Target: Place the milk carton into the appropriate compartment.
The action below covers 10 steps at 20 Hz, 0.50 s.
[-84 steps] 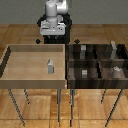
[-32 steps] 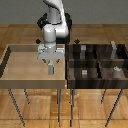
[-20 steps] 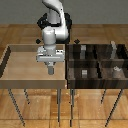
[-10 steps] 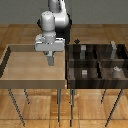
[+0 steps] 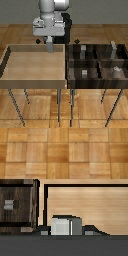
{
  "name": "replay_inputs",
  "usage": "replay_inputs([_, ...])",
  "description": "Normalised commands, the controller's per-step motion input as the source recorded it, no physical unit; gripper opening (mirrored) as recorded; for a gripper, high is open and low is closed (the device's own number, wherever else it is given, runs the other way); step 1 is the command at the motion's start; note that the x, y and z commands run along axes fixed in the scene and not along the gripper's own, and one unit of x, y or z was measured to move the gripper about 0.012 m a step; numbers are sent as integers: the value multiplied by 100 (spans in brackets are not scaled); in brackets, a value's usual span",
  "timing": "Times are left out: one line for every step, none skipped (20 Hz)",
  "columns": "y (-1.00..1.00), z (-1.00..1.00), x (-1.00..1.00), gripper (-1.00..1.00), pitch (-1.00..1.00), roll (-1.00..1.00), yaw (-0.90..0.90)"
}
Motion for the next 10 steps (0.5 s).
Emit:
replay_inputs([0, 0, 0, -100, 0, 0, 0])
replay_inputs([0, 0, -100, -100, 0, 0, 0])
replay_inputs([0, 0, -100, -100, 0, 0, 0])
replay_inputs([0, 0, -100, -100, 0, 0, 0])
replay_inputs([0, 0, -100, -100, 0, 0, 0])
replay_inputs([0, 0, -100, -100, 0, 0, 0])
replay_inputs([0, 0, -100, -100, 0, 0, 0])
replay_inputs([0, 0, -100, -100, 0, 0, 0])
replay_inputs([0, 0, -100, -100, 0, 0, 0])
replay_inputs([25, 0, -100, -100, 0, 0, 0])
